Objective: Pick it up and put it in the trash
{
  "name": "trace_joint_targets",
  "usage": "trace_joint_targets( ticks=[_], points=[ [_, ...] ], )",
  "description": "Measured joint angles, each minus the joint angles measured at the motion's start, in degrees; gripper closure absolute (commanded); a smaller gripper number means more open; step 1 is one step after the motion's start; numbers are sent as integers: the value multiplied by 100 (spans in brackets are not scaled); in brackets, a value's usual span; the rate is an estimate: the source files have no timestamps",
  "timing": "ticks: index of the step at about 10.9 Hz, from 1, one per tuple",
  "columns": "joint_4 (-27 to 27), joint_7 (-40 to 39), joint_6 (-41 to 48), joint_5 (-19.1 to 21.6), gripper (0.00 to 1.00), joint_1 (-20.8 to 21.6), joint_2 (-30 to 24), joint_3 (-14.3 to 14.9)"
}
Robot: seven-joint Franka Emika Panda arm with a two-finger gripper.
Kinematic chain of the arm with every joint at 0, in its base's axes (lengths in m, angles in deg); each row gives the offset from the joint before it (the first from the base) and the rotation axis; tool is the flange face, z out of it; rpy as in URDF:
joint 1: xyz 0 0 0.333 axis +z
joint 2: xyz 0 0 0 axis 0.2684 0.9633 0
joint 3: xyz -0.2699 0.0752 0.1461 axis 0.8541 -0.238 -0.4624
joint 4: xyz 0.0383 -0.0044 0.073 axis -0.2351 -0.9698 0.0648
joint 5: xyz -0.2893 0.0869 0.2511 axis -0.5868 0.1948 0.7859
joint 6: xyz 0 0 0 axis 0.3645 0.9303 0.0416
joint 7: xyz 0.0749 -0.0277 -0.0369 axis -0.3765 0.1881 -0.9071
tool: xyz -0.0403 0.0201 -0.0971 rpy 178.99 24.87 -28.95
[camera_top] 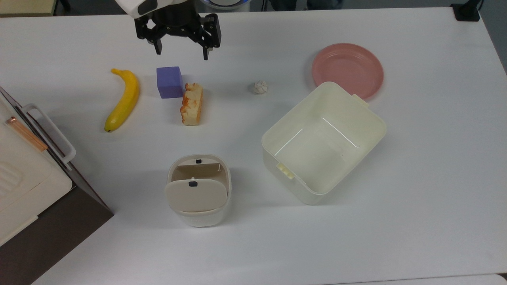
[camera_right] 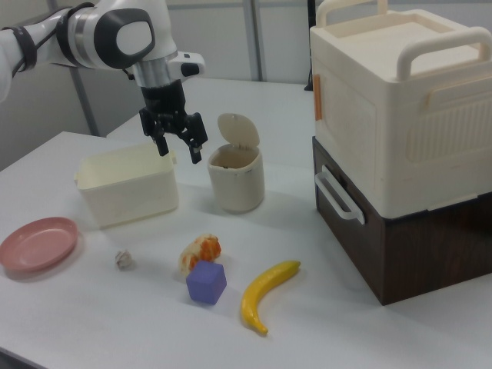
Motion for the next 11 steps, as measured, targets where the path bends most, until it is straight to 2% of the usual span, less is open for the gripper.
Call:
trace_joint_targets(
  ticks=[5, 8, 11],
  points=[
    [-46, 0, 0, 0, 0, 3, 5, -43],
    [-368, -2, 0, -1, 1, 32, 9, -296],
    [-967, 6, 0, -116, 7, 577, 17, -391]
  ],
)
